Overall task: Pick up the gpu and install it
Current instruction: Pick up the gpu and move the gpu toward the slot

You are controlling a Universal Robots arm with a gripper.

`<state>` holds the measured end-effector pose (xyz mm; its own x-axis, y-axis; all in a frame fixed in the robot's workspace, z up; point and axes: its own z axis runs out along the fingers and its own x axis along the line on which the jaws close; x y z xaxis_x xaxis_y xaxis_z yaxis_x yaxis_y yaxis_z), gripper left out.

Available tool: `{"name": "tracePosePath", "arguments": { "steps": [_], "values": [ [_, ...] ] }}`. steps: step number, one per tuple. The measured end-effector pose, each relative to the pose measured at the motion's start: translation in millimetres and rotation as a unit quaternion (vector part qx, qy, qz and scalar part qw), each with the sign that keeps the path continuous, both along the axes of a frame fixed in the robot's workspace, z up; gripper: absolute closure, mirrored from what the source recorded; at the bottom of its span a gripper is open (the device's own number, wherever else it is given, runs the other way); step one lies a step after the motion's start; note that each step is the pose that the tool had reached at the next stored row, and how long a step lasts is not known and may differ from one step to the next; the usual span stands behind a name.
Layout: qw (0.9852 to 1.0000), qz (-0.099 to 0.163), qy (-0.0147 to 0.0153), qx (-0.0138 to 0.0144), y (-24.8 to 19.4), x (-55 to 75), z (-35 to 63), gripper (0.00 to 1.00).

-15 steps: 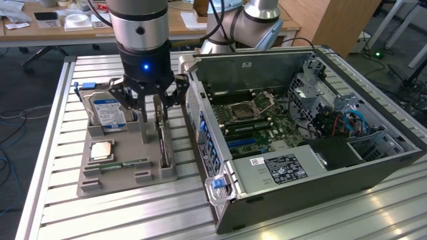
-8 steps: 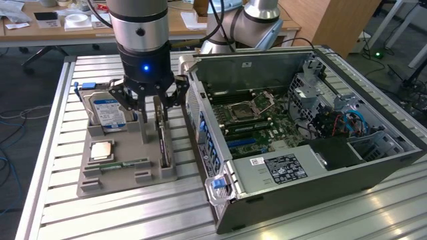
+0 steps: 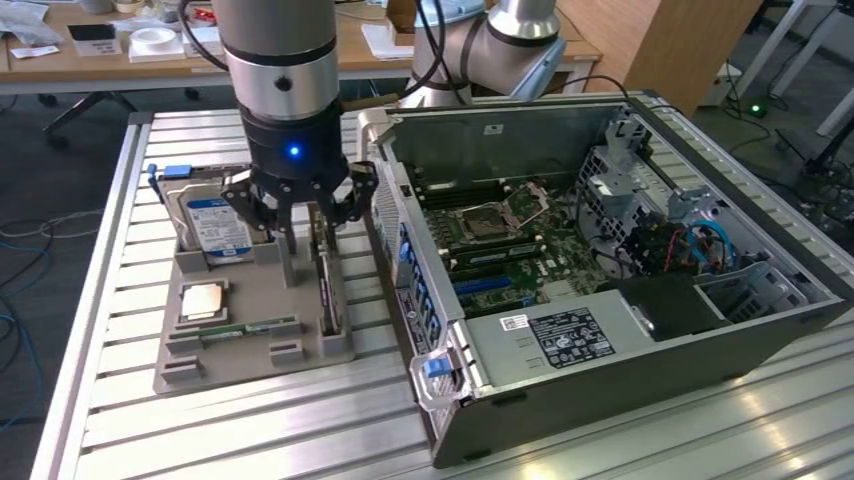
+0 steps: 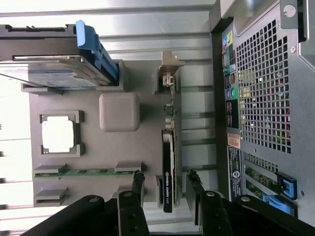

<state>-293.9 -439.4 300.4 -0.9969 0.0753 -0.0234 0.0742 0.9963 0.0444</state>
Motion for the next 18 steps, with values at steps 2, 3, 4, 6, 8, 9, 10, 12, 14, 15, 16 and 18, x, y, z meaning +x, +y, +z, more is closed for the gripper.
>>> {"name": "tracePosePath", "arguments": {
  "steps": [2, 3, 4, 6, 8, 9, 10, 12, 14, 15, 16, 18],
  "values": [
    [1.0, 0.0, 0.0001, -0.0001, 0.2, 1.2, -3.2, 0.53],
    [1.0, 0.0, 0.0001, -0.0001, 0.2, 2.7, -4.3, 0.53],
    [1.0, 0.0, 0.0001, -0.0001, 0.2, 3.8, -5.4, 0.53],
    [1.0, 0.0, 0.0, 0.0, 0.4, 4.1, -8.4, 0.53],
    [1.0, 0.0, 0.0, 0.0, 0.5, 4.2, -11.9, 0.53],
    [1.0, 0.0, 0.0, 0.0, 0.5, 4.3, -13.8, 0.53],
    [1.0, 0.0, 0.0, 0.0, 0.6, 4.3, -15.7, 0.53],
    [1.0, 0.0, 0.0, 0.0, 0.9, 4.3, -19.3, 0.53],
    [1.0, 0.0, 0.0001, -0.0001, 1.0, 4.4, -22.9, 0.53],
    [1.0, 0.0, 0.0001, -0.0001, 1.1, 4.5, -24.7, 0.53],
    [1.0, 0.0, 0.0, 0.0, 1.1, 4.6, -26.5, 0.53],
    [1.0, 0.0, 0.0, 0.0, 1.2, 5.3, -30.2, 0.53]
  ]
}}
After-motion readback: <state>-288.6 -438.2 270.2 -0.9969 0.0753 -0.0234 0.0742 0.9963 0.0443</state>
